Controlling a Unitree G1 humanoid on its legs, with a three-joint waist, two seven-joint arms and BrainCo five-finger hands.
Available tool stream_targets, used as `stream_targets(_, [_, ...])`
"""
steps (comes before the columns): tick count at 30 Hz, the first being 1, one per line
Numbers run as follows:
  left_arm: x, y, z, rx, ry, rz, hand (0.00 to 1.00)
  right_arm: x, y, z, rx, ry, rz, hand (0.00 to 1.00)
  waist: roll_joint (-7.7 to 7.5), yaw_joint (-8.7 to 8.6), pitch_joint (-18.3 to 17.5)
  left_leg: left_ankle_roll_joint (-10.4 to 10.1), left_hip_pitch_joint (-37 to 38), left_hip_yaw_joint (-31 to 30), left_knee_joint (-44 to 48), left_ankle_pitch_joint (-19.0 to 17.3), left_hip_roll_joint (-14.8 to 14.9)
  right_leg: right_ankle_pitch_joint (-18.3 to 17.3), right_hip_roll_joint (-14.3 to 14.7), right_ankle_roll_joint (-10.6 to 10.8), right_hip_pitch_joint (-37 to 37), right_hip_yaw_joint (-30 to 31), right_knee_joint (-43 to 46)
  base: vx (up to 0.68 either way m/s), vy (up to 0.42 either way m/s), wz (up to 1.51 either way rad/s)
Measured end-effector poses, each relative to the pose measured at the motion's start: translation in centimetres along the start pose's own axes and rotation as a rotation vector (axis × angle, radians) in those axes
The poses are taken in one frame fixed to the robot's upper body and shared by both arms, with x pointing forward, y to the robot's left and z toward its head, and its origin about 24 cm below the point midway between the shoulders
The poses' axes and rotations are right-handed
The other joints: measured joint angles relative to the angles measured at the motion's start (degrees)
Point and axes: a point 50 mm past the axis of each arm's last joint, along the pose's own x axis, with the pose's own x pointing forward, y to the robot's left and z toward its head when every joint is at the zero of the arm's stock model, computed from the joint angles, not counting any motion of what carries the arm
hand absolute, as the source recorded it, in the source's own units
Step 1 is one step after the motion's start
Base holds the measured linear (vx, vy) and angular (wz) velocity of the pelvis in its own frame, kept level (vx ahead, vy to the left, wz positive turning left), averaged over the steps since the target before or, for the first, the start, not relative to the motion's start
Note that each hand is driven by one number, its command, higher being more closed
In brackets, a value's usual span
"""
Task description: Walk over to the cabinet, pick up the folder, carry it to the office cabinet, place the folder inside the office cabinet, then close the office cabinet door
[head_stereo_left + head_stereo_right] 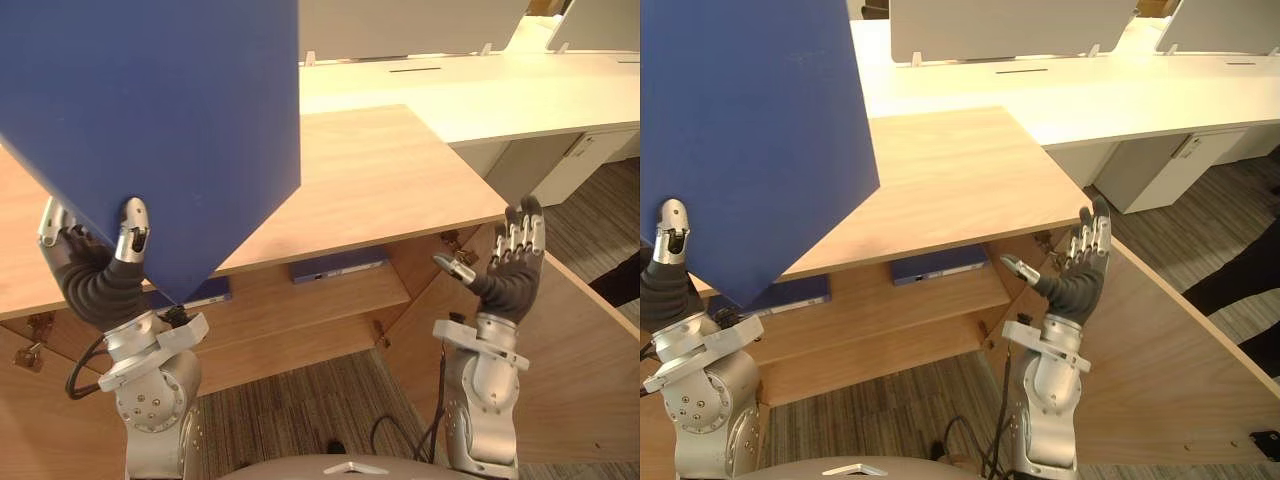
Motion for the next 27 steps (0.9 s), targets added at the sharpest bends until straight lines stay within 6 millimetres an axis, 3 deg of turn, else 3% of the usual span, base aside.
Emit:
stream_targets(7, [-0.4,-1.1,-1.2,-0.044,0.069,-0.147,1.00,1.8,1.5,1.7,0.075,-0.112,0.130,0.00,-0.02,0.99,0.0,0.0,-0.5,-0.6,0.0,0.0,-0.1,0.0,-0.2,0.0,0.2,-0.7,0.0,-0.01,-0.006,0.04])
stream_targets(16, [-0.9,-2.6,-2.4,-0.091,0.122,-0.339,1.00,3.2,2.3,2.5,0.186,-0.156,0.283,0.00,-0.03,1.17,-0.1,0.4,-1.0,-1.9,0.0,0.3,-0.5,0.0,-0.8,0.1,0.3,-1.8,-0.1,-0.01,-0.007,0.07])
stream_targets(27, [-1.2,-3.1,-2.8,-0.076,0.136,-0.469,1.00,3.4,2.6,-0.5,0.247,0.000,0.402,0.00,-0.34,1.22,-1.5,1.0,-1.9,-3.3,0.0,1.1,-1.2,0.3,-1.4,0.5,0.0,-3.1,-0.2,-0.03,-0.013,0.07])
